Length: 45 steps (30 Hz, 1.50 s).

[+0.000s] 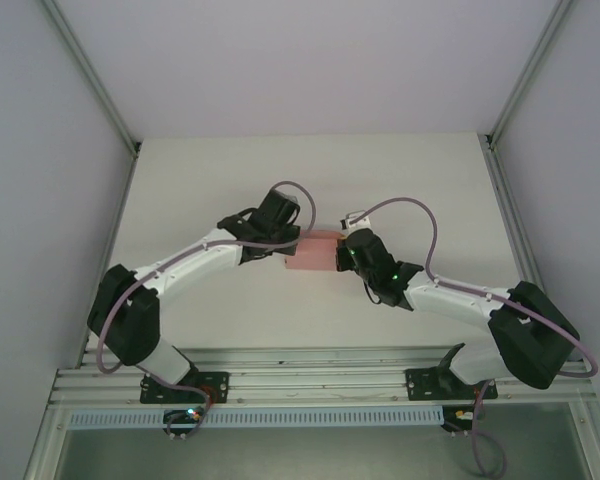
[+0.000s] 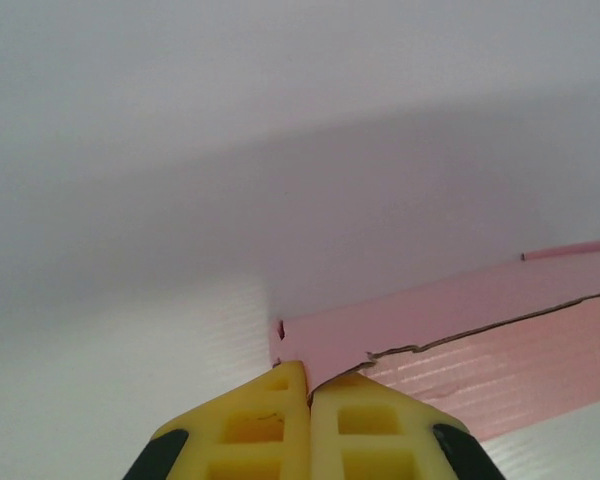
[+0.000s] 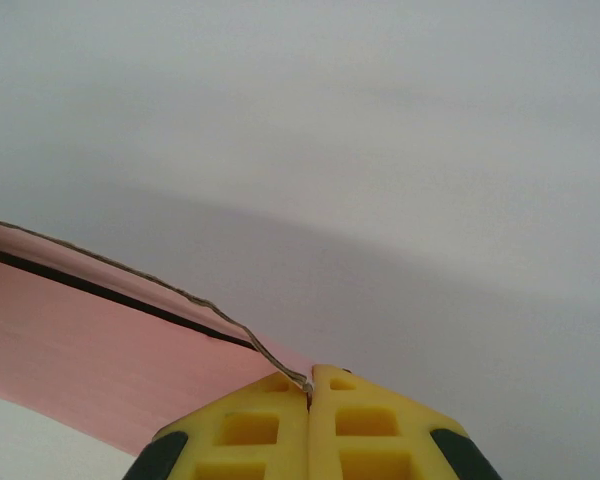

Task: Assemble paper box

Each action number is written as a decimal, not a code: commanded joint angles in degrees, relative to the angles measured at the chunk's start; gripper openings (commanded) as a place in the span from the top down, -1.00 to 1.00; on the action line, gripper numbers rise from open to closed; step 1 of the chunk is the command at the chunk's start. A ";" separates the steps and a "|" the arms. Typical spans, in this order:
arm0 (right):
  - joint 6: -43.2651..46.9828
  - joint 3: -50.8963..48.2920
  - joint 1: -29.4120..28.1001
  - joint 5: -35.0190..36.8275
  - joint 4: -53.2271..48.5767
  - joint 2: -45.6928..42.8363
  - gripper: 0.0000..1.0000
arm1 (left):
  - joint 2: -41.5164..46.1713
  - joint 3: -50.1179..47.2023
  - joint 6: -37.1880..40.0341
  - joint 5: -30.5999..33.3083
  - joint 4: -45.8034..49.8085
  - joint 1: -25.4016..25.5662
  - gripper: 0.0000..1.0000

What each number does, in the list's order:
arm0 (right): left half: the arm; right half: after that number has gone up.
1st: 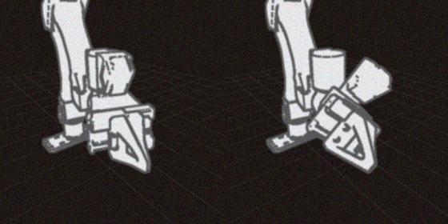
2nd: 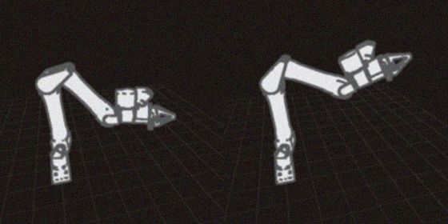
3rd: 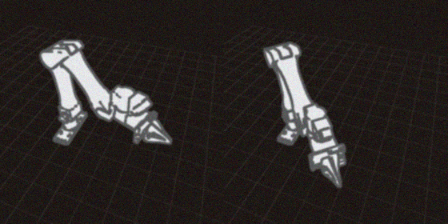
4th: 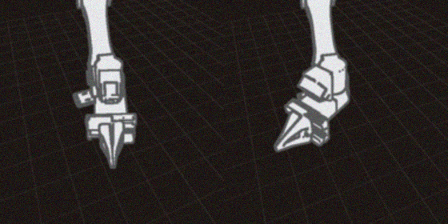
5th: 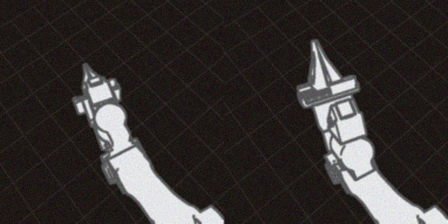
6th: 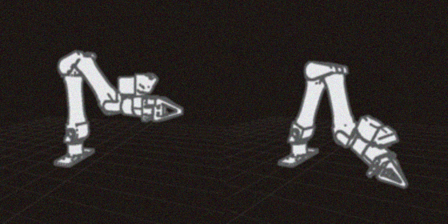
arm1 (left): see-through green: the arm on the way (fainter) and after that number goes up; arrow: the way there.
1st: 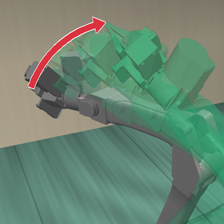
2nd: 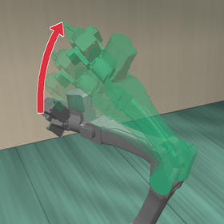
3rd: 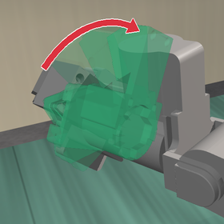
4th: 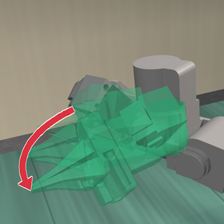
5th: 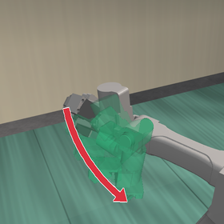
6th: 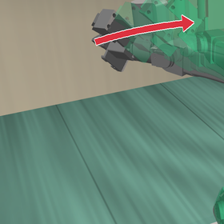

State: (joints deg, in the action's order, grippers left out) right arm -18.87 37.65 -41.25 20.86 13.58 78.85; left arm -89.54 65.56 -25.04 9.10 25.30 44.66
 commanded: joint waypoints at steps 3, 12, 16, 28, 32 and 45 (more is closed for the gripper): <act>2.07 -4.04 -1.52 -2.96 -3.89 1.85 1.00 | -2.40 -6.69 -2.94 -0.49 1.27 3.97 1.00; 0.87 -2.23 -2.01 -6.52 -8.85 -3.79 0.37 | 0.48 -11.05 -3.60 1.58 -2.08 5.74 1.00; -0.29 0.40 -1.97 -8.27 -11.53 -5.75 -0.06 | 1.38 -11.51 -3.70 2.11 -2.23 5.70 1.00; -8.49 3.40 -0.05 -1.61 -16.84 -10.02 -0.83 | 1.38 -10.98 -2.26 2.94 -2.58 6.58 1.00; -12.77 4.13 4.08 -4.06 -16.62 -10.75 -0.85 | 1.56 -10.59 -2.06 3.64 -1.99 6.82 0.96; -17.21 9.19 10.69 -10.93 -19.38 -5.43 -0.84 | 1.34 -8.92 -0.14 4.07 -1.94 7.26 0.86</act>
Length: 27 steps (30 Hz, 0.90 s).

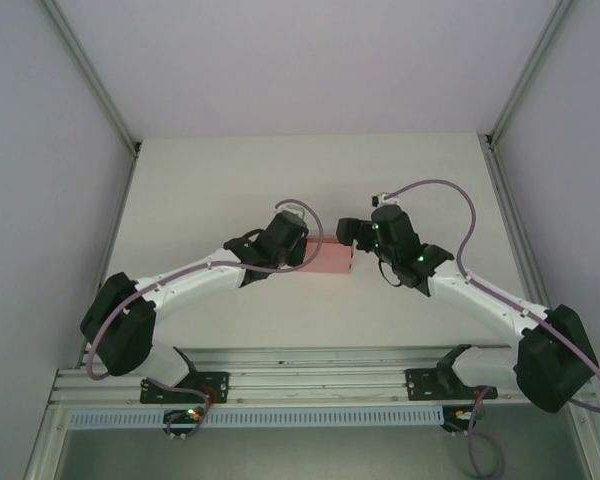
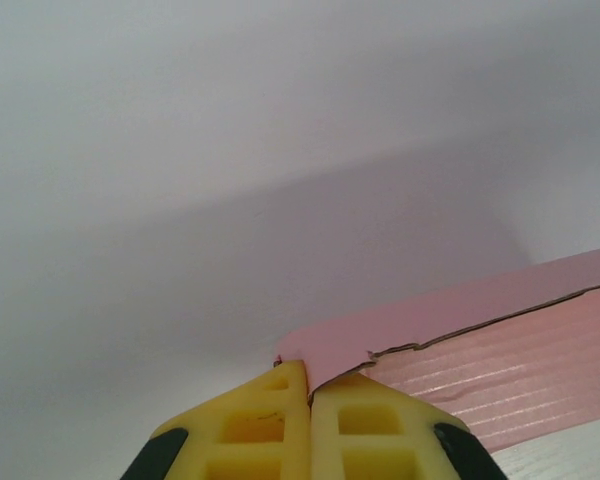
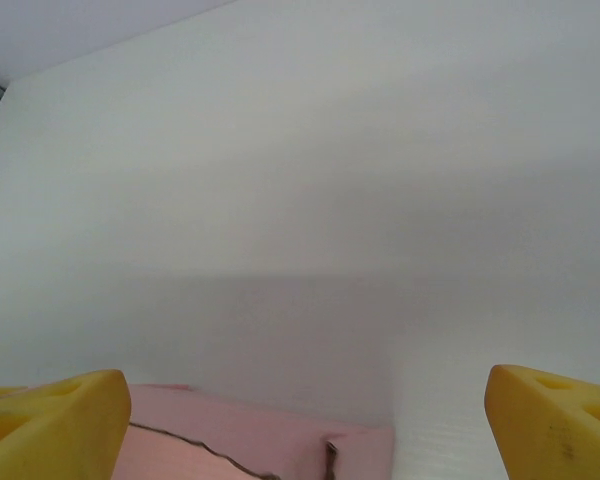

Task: Assemble paper box

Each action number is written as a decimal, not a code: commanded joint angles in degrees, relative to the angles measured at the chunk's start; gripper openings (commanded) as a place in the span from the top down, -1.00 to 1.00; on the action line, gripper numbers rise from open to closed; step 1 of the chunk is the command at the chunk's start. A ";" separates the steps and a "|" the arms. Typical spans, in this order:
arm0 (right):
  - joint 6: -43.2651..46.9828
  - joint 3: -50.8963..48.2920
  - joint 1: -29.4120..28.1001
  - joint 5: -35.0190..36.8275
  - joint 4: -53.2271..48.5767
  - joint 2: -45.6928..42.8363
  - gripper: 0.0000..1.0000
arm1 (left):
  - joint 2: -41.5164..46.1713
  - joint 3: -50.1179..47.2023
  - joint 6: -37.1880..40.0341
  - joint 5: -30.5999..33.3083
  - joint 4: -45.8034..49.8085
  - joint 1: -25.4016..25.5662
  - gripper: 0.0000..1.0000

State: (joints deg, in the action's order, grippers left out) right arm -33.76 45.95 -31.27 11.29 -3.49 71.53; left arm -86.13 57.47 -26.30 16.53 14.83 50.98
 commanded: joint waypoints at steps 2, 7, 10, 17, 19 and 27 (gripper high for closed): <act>-2.79 1.13 0.85 -1.32 -2.54 3.29 -0.83 | -1.98 -0.39 1.49 -3.20 8.89 1.03 0.86; -5.31 0.46 1.20 -1.16 -4.65 6.29 -0.77 | -1.26 0.09 2.18 -2.44 9.24 1.28 0.82; -6.67 -1.00 1.20 -2.99 -5.29 7.17 -0.67 | -0.98 0.96 2.44 -2.66 10.52 1.40 0.78; -9.63 -5.56 0.96 -4.60 -3.61 7.63 -0.61 | 1.60 2.52 3.86 -5.52 11.52 2.47 0.38; -9.91 -6.26 0.86 -4.96 -2.64 7.26 -0.59 | 3.14 2.83 3.95 -6.14 11.76 2.50 0.24; -11.94 -9.25 0.85 -5.40 -0.52 7.87 -0.46 | 7.08 5.01 1.61 -9.45 11.70 0.02 -0.59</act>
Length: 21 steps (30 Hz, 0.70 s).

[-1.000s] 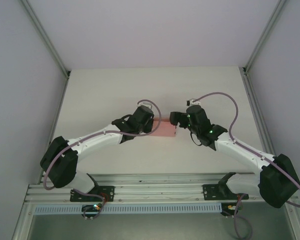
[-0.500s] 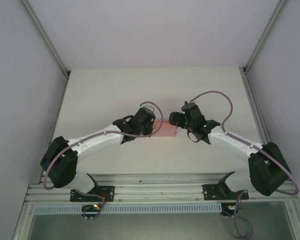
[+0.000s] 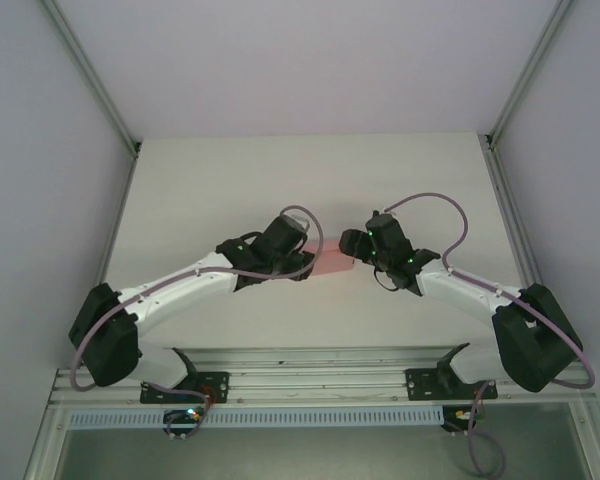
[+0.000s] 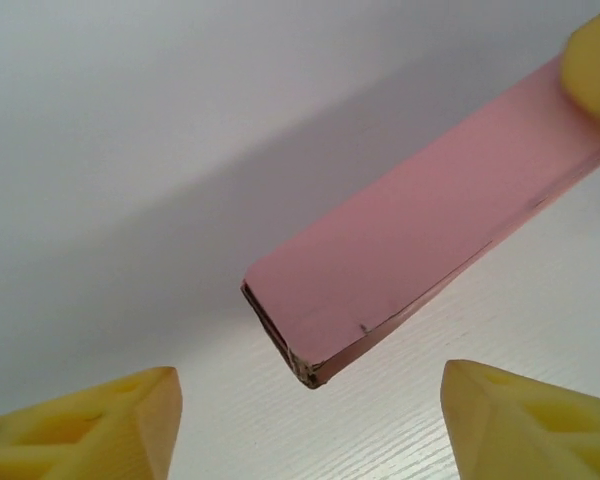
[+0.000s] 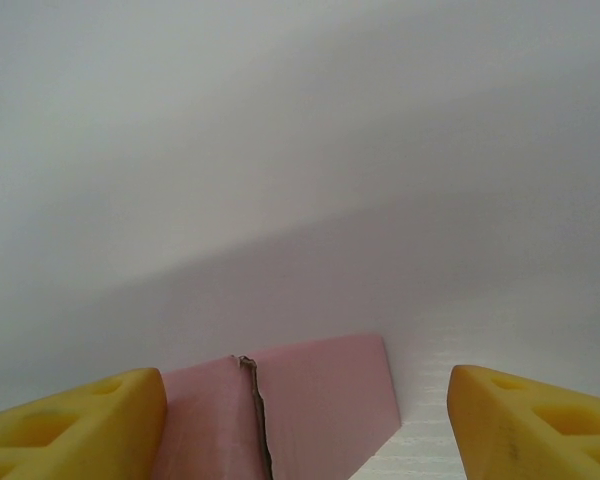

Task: Assemble paper box

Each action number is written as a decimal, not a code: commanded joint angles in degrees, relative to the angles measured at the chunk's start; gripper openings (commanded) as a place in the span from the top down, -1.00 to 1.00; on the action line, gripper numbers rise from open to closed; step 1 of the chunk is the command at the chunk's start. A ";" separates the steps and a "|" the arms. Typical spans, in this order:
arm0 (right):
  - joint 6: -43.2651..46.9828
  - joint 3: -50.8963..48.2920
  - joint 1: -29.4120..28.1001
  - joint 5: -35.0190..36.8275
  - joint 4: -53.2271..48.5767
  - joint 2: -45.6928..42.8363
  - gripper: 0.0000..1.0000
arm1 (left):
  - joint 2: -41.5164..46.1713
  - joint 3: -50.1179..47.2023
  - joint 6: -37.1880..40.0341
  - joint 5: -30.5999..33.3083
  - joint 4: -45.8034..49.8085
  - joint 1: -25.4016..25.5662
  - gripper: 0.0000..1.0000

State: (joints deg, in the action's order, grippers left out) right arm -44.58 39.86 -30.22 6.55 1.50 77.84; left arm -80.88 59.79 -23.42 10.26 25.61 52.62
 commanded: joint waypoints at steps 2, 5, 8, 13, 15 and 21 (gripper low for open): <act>-1.70 -3.92 -0.24 -0.88 -4.98 1.62 -0.41 | 1.83 2.55 -2.43 -6.83 -0.55 -3.62 -0.67; -2.01 -4.83 -0.24 -0.86 -4.34 1.66 -0.39 | 0.31 1.28 -4.26 -11.80 -2.95 -7.18 -0.67; -1.64 -4.79 -0.23 -0.48 -4.55 1.69 -0.38 | -2.02 -0.12 -5.00 -14.95 -4.63 -9.56 -0.61; -1.44 -4.91 -0.21 -0.39 -4.67 1.79 -0.34 | -4.74 -4.93 -6.70 -18.73 -9.60 -11.52 -0.37; -1.63 -5.20 -0.25 -0.30 -4.41 1.81 -0.30 | -5.25 -7.80 -7.90 -19.41 -11.69 -12.02 -0.29; 0.83 -7.27 -0.15 -1.62 -0.49 3.88 0.02 | -5.81 -18.30 -9.10 -21.89 -23.74 -12.57 0.21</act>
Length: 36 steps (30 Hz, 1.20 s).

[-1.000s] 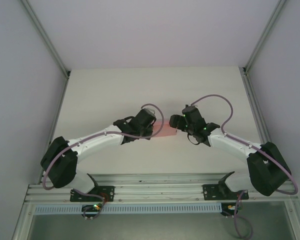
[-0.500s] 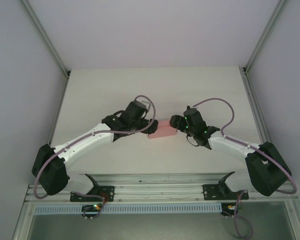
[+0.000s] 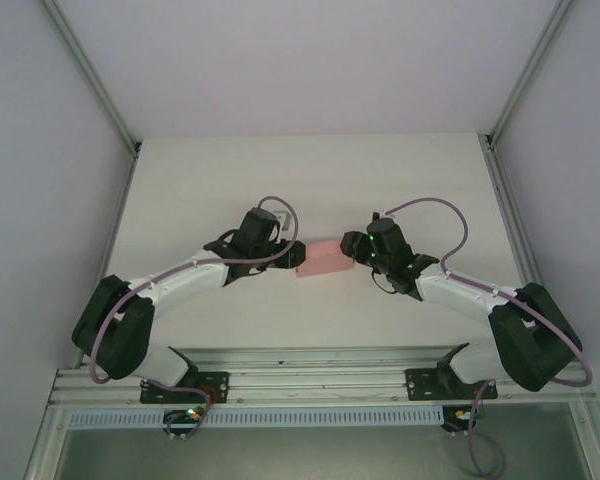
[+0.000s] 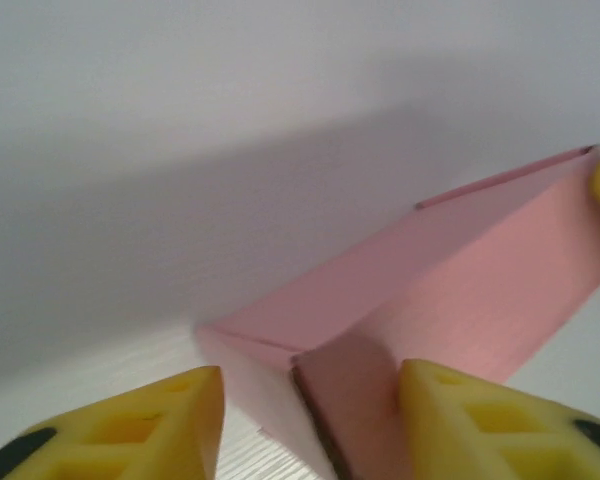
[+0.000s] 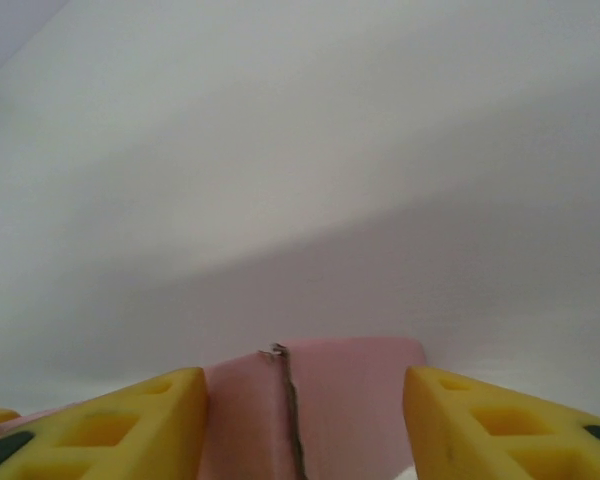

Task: Assemble paper box

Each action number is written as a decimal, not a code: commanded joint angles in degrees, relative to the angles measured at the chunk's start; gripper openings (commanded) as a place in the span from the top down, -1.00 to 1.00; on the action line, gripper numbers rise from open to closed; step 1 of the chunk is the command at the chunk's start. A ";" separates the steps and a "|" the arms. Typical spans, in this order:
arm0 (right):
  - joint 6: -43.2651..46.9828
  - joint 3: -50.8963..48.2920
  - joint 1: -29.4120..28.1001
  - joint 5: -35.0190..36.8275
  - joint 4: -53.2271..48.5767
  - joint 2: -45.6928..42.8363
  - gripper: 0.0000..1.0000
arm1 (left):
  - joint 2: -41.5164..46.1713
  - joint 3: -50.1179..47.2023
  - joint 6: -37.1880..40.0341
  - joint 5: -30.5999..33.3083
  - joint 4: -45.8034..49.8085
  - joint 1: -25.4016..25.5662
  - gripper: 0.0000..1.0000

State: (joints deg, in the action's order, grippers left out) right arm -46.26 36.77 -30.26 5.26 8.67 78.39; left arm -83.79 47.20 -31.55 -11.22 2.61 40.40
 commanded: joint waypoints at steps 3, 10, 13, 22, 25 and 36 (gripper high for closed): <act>4.79 -5.98 0.20 -2.13 -3.46 4.31 0.18 | -3.83 -7.35 -1.23 -2.57 -4.37 -0.65 0.39; 5.33 -9.38 0.37 -3.59 3.91 5.89 0.63 | -7.16 -7.62 -1.58 -2.31 -5.00 -0.86 0.91; 5.57 -10.57 0.31 -3.67 6.00 5.74 0.75 | -7.62 -8.13 -1.85 -1.62 -5.50 -0.81 1.00; 8.18 -6.88 0.30 -4.12 1.92 5.30 0.70 | -7.51 -6.32 -0.78 0.10 -4.25 -0.46 0.96; 8.12 -1.56 0.44 -2.79 -5.50 4.20 0.47 | -7.58 -1.73 0.90 -0.30 -0.29 -0.42 0.29; 12.71 12.68 3.97 -4.65 -15.70 0.35 -0.44 | -0.13 12.04 7.48 7.48 12.81 -0.83 -1.00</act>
State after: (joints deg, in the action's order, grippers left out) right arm -36.49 46.54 -27.70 2.92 -2.94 80.55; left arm -87.72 55.24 -27.51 -7.01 8.45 39.62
